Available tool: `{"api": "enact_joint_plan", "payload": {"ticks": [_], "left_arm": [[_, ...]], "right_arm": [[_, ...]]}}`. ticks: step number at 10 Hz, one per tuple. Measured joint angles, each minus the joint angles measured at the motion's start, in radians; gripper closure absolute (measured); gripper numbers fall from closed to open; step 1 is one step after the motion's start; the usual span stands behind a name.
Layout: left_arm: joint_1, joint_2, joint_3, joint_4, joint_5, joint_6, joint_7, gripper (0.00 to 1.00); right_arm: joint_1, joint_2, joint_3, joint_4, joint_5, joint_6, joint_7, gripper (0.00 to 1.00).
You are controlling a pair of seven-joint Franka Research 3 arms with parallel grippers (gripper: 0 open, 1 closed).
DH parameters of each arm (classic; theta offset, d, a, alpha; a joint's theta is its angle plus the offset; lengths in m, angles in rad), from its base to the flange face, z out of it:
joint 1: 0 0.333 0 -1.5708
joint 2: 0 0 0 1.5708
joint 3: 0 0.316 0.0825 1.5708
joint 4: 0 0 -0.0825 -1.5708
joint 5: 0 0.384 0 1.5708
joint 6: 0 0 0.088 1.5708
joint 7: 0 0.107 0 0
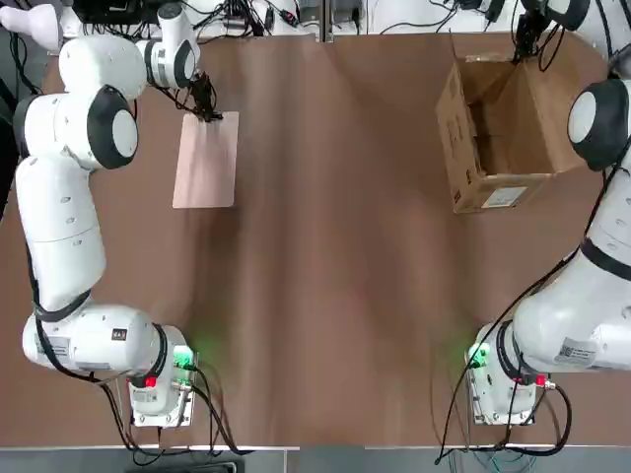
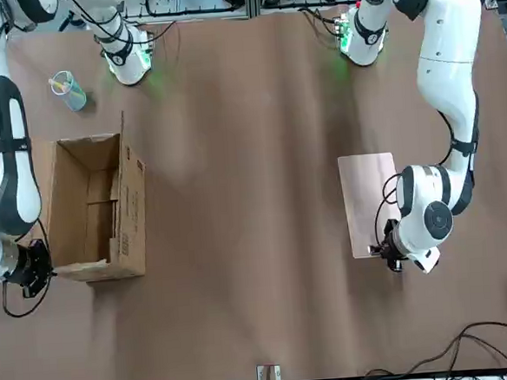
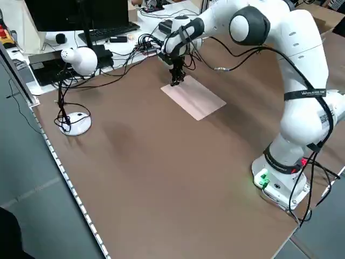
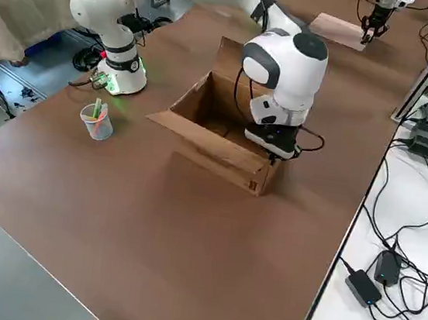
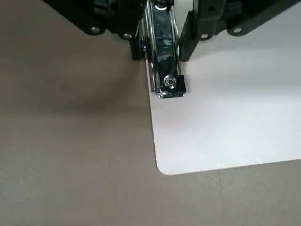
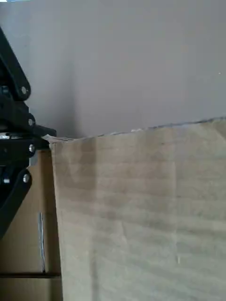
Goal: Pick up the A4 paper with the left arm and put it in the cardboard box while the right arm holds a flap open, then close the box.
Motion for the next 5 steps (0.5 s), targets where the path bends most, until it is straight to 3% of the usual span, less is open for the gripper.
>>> {"api": "enact_joint_plan", "payload": {"ticks": [5], "left_arm": [[0.000, -0.001, 0.000, 0.000, 0.000, 0.000, -0.005, 0.69]], "right_arm": [[0.180, -0.034, 0.007, 0.016, 0.000, -0.097, 0.133, 0.96]]}}
